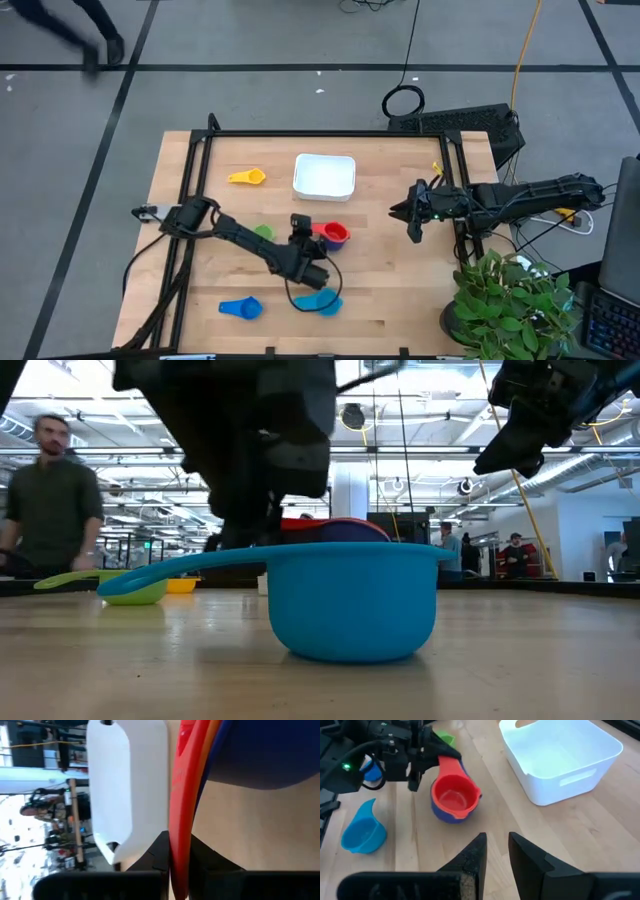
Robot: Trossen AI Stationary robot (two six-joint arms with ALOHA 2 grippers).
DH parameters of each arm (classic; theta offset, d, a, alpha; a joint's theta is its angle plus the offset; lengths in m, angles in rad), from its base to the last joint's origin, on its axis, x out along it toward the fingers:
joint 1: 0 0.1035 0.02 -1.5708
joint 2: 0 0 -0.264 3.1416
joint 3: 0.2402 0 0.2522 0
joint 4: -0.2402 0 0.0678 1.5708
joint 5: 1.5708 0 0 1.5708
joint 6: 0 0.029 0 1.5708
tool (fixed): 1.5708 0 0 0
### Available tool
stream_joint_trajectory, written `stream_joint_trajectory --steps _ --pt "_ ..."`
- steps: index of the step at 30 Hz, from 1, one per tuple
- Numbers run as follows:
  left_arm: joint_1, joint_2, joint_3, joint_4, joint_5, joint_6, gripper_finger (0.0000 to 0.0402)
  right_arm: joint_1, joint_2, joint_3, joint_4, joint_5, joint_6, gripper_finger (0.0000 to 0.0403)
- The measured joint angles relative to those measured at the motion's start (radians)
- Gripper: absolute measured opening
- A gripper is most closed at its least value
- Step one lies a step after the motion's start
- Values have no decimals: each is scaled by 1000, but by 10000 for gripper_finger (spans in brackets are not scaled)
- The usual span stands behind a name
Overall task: Nest measuring cups in basket
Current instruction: Move the stacked measuring cups to the center of the table, then stack the light blue measuring cup on top of the red measuring cup
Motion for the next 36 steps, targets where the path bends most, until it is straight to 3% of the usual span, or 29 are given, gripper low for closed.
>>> stream_joint_trajectory --steps 3,10,16,23,29,36 --pt "-11 -25 -22 7 42 -21 46 0 0 0 15 0 0 73" --pt "-7 -37 -60 40 136 -40 161 0 0 0 64 -3 -20 73" --pt "0 -42 -73 36 195 -52 212 0 0 0 65 -3 -26 73" --pt "0 -106 -72 1 292 -14 233 0 0 0 65 -4 -27 73" --pt "-3 -233 -72 -60 383 -75 234 0 0 0 64 -4 -28 73" --pt "-54 -356 -69 138 728 -99 234 0 0 0 64 -4 -34 73"
